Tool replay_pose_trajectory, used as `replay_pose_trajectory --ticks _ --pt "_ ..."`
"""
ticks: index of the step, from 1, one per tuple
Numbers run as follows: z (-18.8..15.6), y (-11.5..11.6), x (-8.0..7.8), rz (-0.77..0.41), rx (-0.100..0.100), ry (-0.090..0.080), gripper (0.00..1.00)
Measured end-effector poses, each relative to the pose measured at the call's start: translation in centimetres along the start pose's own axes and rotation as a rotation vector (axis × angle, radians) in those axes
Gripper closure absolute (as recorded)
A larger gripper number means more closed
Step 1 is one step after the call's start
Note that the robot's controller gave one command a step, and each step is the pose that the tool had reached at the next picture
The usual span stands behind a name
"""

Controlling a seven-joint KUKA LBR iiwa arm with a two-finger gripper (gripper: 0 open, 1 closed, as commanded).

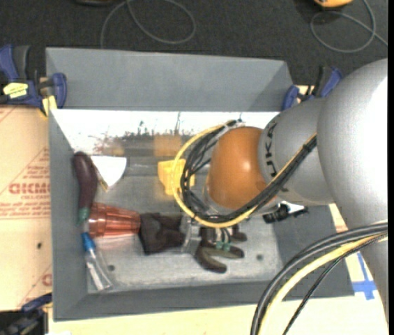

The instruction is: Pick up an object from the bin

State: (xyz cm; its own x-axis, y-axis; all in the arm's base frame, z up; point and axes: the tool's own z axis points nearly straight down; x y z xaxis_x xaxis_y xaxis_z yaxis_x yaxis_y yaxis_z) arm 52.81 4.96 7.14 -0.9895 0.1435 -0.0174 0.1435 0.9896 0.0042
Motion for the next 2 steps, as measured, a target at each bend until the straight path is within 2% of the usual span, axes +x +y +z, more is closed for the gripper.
replay_pose_trajectory --ticks 1,2 --pt "0.05 -3.74 -5.13 -0.381 0.001 -0.006 1.0" --pt "0.05 -3.74 -5.12 -0.38 0.0 -0.006 1.0"
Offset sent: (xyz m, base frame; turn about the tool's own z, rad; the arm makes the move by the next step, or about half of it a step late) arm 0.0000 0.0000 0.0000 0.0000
